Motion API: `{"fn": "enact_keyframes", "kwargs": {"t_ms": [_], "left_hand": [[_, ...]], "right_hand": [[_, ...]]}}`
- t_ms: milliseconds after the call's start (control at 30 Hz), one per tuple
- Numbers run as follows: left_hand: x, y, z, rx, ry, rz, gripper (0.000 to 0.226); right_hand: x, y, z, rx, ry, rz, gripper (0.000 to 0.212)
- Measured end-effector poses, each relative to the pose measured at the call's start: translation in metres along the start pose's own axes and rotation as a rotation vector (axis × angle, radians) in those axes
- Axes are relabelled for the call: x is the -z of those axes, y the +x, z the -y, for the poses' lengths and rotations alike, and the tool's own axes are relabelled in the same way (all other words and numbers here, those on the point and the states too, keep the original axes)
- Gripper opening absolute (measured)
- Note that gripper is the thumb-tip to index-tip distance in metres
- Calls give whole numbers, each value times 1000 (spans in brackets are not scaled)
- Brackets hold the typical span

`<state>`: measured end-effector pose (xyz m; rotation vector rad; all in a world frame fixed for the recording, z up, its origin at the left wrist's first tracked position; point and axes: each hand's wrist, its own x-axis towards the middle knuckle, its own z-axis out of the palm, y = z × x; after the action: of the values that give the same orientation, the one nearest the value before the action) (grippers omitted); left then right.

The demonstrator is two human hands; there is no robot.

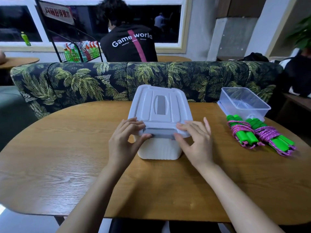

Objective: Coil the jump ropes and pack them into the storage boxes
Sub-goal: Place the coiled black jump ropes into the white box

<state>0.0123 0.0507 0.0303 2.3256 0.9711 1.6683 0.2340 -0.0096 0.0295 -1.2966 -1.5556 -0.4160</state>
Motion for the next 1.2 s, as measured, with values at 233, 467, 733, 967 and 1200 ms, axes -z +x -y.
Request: {"fn": "enact_keyframes", "kwargs": {"t_ms": [233, 467, 733, 967, 1200], "left_hand": [[27, 34, 36, 526, -235, 160, 37], [-1, 26, -5, 799, -545, 150, 53], [21, 58, 26, 811, -471, 396, 25], [20, 87, 22, 700, 63, 309, 49], [-44, 14, -67, 158, 480, 344, 47]], "right_hand": [[-29, -6, 68, 122, 2, 140, 37], [-17, 28, 55, -91, 339, 327, 21], [30, 44, -66, -74, 12, 1, 39], [9, 24, -67, -48, 136, -148, 39], [12, 21, -62, -47, 87, -163, 39]]}}
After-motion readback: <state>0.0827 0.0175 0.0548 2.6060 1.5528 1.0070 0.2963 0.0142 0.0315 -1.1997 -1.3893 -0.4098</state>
